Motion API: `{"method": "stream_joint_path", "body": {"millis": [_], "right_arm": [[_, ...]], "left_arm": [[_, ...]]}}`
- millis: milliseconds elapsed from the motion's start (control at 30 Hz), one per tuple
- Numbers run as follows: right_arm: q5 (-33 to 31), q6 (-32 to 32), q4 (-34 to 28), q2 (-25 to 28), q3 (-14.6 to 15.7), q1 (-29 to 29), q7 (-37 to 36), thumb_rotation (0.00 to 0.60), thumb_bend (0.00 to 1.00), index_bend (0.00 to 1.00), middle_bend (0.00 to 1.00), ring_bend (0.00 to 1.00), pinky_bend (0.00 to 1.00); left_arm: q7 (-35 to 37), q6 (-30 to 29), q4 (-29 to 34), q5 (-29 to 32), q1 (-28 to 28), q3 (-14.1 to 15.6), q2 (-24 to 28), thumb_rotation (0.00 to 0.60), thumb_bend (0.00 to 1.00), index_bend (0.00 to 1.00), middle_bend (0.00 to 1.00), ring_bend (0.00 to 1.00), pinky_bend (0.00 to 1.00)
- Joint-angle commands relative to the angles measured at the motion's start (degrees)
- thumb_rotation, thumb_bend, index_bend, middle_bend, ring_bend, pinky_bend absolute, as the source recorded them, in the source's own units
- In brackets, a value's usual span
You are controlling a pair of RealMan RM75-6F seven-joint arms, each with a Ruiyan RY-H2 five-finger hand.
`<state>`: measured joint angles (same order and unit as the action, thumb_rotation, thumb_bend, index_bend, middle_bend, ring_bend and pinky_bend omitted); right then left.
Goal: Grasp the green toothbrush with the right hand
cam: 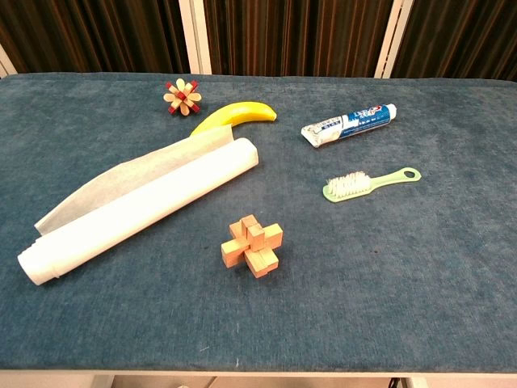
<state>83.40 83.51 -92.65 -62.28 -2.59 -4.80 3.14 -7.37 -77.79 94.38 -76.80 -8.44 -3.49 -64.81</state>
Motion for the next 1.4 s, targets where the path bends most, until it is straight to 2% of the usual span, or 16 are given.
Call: {"method": "stream_joint_path", "body": {"millis": [33,333,433,567,700,967,1133,1400], "right_arm": [[-0.1,-0.3,0.1,-0.2,-0.1,-0.1,0.1,0.6,0.22,0.2,0.05,0.0,0.0],[-0.4,-1.7,1.9,-0.8,-0.5,-0.7,-1.2,0.6,0.22,0.23,0.05,0.0,0.0],[0.3,-2.9,2.7,-0.6,-0.5,-1.4,-3.9,0.6,0.22,0.24,0.05,0.01,0.0],[1.9,-5.4,4.9,-1.1,-1.0,-3.7,-8.3,0.6,0.22,0.28,0.08,0.04,0.0],[2.9,-11.4,7.0,-2.2,-1.9,-8.6,-9.2,0.6,0.22,0.36,0.08,0.05,0.0],[4.5,-21.3,12.2,-8.4,-4.3,-19.0,-8.2,0.6,0.25,0.46,0.08,0.05,0.0],[4.3,-26.9,15.3,-13.3,-4.9,-24.4,-7.9,0.6,0.31,0.49,0.08,0.05,0.02],[4.3,-32.2,22.1,-20.7,-4.4,-30.2,-8.0,0.6,0.35,0.5,0.08,0.05,0.02]], "left_arm": [[0.0,0.0,0.1,0.1,0.0,0.0,0.1,0.6,0.41,0.17,0.02,0.0,0.05],[0.0,-0.2,0.2,0.3,0.1,-0.1,0.1,0.6,0.41,0.17,0.02,0.0,0.05],[0.0,-0.5,0.5,0.5,0.4,-0.1,0.1,0.6,0.41,0.17,0.02,0.0,0.05],[0.1,-0.8,0.6,0.6,0.6,-0.2,0.2,0.6,0.41,0.17,0.02,0.0,0.05],[0.0,-0.7,0.6,0.9,0.6,-0.3,0.1,0.6,0.41,0.17,0.02,0.0,0.05],[-0.2,-0.8,0.7,1.3,0.6,-0.5,0.2,0.6,0.41,0.17,0.02,0.0,0.05],[-0.1,-0.6,0.8,1.5,0.6,-0.5,0.4,0.6,0.41,0.17,0.02,0.0,0.05],[0.2,-0.5,1.0,1.6,0.7,-0.4,0.6,0.6,0.41,0.17,0.02,0.0,0.05]]}}
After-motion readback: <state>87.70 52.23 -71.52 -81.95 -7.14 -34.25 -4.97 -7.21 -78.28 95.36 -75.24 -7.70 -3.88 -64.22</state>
